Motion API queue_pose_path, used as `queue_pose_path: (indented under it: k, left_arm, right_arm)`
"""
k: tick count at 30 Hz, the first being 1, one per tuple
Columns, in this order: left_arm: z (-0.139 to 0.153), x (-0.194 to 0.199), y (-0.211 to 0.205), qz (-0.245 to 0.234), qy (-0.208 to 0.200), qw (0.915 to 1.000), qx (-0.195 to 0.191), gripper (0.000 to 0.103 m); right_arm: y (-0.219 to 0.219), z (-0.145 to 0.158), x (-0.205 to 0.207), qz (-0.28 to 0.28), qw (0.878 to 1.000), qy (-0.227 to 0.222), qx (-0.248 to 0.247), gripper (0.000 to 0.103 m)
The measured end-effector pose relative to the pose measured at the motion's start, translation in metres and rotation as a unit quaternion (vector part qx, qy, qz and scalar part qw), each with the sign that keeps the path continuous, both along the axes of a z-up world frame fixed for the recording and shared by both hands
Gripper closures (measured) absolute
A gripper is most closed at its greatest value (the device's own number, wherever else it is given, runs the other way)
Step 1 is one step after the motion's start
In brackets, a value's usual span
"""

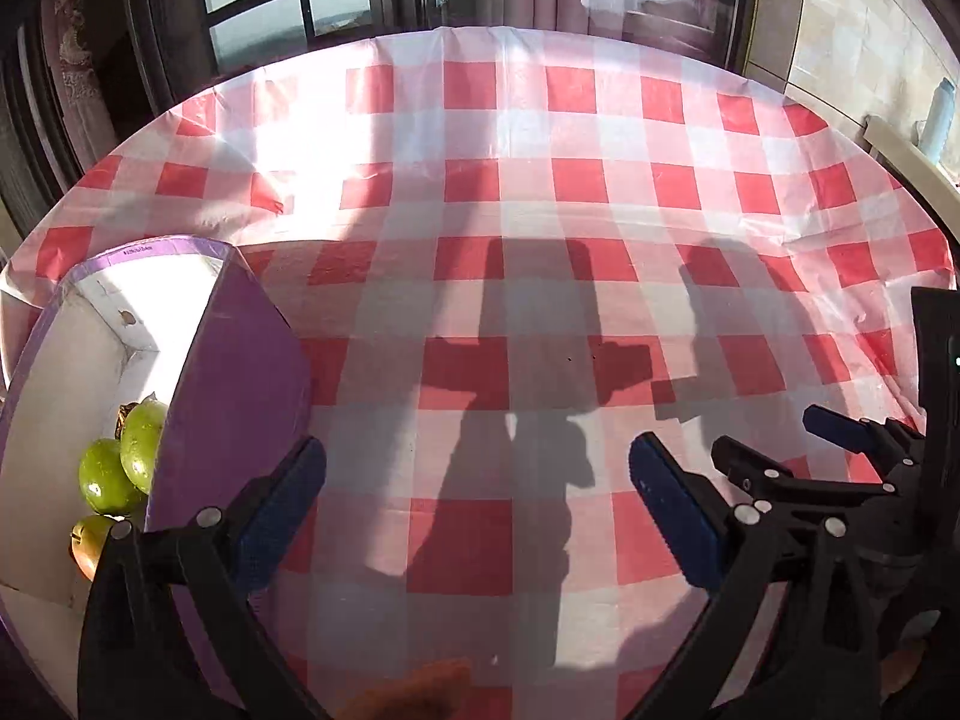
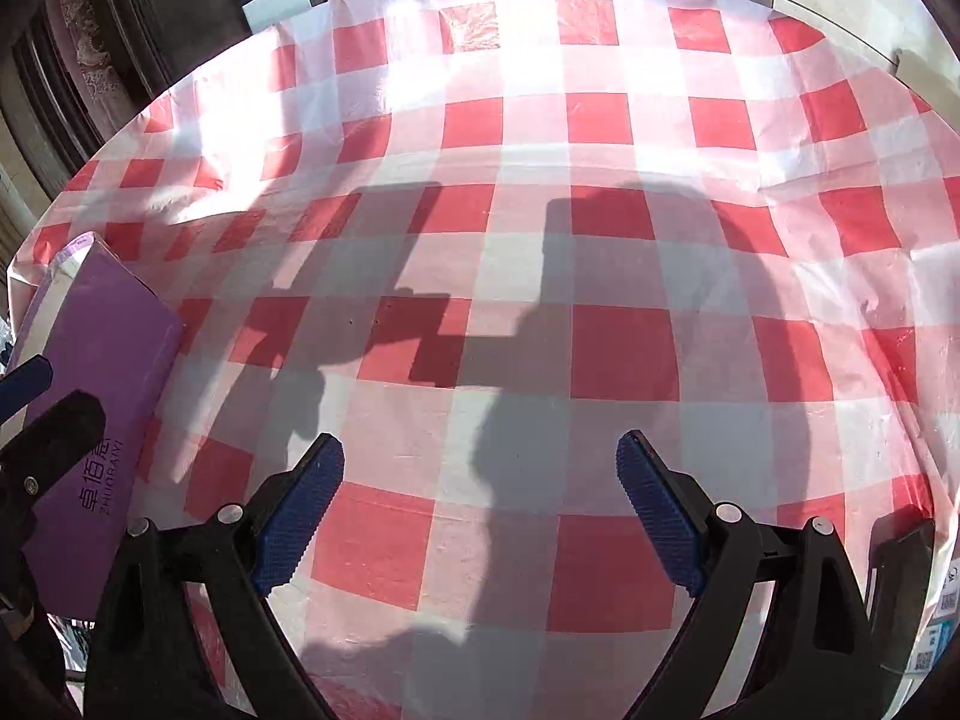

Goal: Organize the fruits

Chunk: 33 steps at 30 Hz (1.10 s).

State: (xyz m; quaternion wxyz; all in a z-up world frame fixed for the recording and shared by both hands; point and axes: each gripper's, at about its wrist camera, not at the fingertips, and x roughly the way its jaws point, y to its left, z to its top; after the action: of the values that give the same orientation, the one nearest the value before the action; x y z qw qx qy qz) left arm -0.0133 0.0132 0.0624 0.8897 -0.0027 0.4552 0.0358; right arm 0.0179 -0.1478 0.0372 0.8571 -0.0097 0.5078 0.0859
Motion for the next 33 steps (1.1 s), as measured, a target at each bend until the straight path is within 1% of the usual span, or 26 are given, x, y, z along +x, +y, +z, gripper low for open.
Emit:
queue_pose_path:
  k: [2, 3, 5, 6, 7, 9, 11, 12, 13, 15, 19, 33]
  left_arm:
    - [-0.034, 0.013, -0.003, 0.006, 0.021, 0.9998, -0.003, 0.002]
    - [-0.049, 0.019, -0.003, 0.007, 0.031, 0.9995, 0.002, 0.002]
    - [-0.067, 0.025, -0.001, 0.009, 0.037, 0.9991, 0.014, 0.002]
    - [-0.072, 0.026, 0.002, 0.01, 0.037, 0.9991, 0.017, 0.002]
    - [-0.073, 0.025, 0.005, 0.007, 0.031, 0.9994, 0.012, 0.001]
    - [-0.074, 0.024, 0.009, 0.0, 0.024, 0.9997, 0.003, 0.001]
    - [-0.074, 0.022, 0.01, -0.011, 0.015, 0.9998, 0.002, 0.002]
    - [-0.074, 0.021, 0.011, -0.012, 0.006, 0.9999, 0.001, 0.001]
    - [-0.076, 0.022, 0.013, -0.016, 0.0, 0.9999, -0.005, 0.001]
    - [-0.076, 0.022, 0.017, -0.013, -0.006, 0.9998, -0.011, 0.001]
    - [-0.076, 0.024, 0.021, 0.0, -0.009, 0.9999, -0.009, 0.001]
    - [-0.077, 0.021, 0.022, 0.002, -0.011, 0.9999, -0.011, 0.001]
  right_arm:
    - [-0.014, -0.019, 0.001, -0.011, 1.0, 0.006, -0.022, 0.014]
    - [-0.017, -0.024, 0.002, -0.015, 0.999, 0.004, -0.029, 0.014]
    - [-0.021, -0.031, 0.008, -0.018, 0.999, 0.007, -0.03, 0.014]
    - [-0.022, -0.034, 0.009, -0.018, 0.999, 0.008, -0.029, 0.014]
    - [-0.02, -0.035, 0.01, -0.016, 0.999, 0.008, -0.028, 0.013]
    - [-0.012, -0.037, 0.011, -0.013, 0.999, -0.003, -0.041, 0.013]
    - [-0.006, -0.039, 0.013, -0.015, 0.998, -0.014, -0.052, 0.009]
    - [-0.003, -0.041, 0.014, -0.018, 0.998, -0.017, -0.052, 0.005]
    - [-0.003, -0.042, 0.014, -0.026, 0.998, -0.025, -0.048, 0.004]
    - [-0.003, -0.044, 0.011, -0.036, 0.997, -0.05, -0.045, 0.004]
    - [-0.003, -0.045, 0.008, -0.044, 0.996, -0.065, -0.043, 0.004]
    - [-0.002, -0.045, 0.007, -0.045, 0.996, -0.065, -0.042, 0.004]
